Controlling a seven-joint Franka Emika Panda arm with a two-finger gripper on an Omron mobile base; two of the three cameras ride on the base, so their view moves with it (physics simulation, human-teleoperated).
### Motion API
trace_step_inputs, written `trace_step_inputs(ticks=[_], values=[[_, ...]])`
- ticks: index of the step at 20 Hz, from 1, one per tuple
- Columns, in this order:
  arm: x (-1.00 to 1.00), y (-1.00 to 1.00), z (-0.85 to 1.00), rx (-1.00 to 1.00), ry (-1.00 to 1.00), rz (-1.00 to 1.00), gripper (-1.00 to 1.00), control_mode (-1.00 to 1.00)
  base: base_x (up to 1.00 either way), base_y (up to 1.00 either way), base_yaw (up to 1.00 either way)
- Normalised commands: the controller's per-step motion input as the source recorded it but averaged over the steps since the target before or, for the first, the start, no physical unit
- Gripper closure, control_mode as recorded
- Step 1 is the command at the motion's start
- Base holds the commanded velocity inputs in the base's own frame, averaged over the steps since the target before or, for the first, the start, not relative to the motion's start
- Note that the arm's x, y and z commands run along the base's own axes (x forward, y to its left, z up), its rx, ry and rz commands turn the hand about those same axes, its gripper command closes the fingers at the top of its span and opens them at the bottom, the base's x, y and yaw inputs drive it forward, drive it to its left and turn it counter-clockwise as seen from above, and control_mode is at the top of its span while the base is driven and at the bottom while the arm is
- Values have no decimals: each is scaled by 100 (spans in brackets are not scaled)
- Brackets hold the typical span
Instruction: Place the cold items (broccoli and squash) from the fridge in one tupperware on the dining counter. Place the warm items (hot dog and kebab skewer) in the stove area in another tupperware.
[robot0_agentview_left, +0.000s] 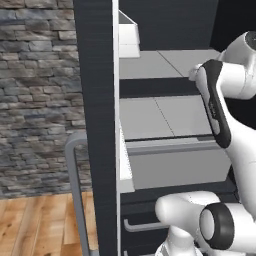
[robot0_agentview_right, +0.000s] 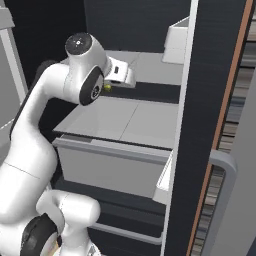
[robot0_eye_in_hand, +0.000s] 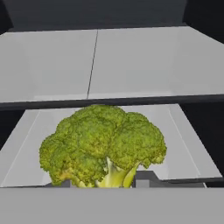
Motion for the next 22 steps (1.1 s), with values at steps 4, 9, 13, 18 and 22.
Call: trace_step_inputs(ticks=[4, 9, 13, 18, 22], values=[[-100, -4, 1, 0, -1, 0, 100, -100, 0, 0, 0], [-100, -3, 1, 0, 0, 0, 100, -100, 0, 0, 0], [-100, -1, 0, 0, 0, 0, 100, -100, 0, 0, 0], [-100, 0, 0, 0, 0, 0, 100, -100, 0, 0, 0], [-99, 0, -5, 0, -6, 0, 100, -100, 0, 0, 0]])
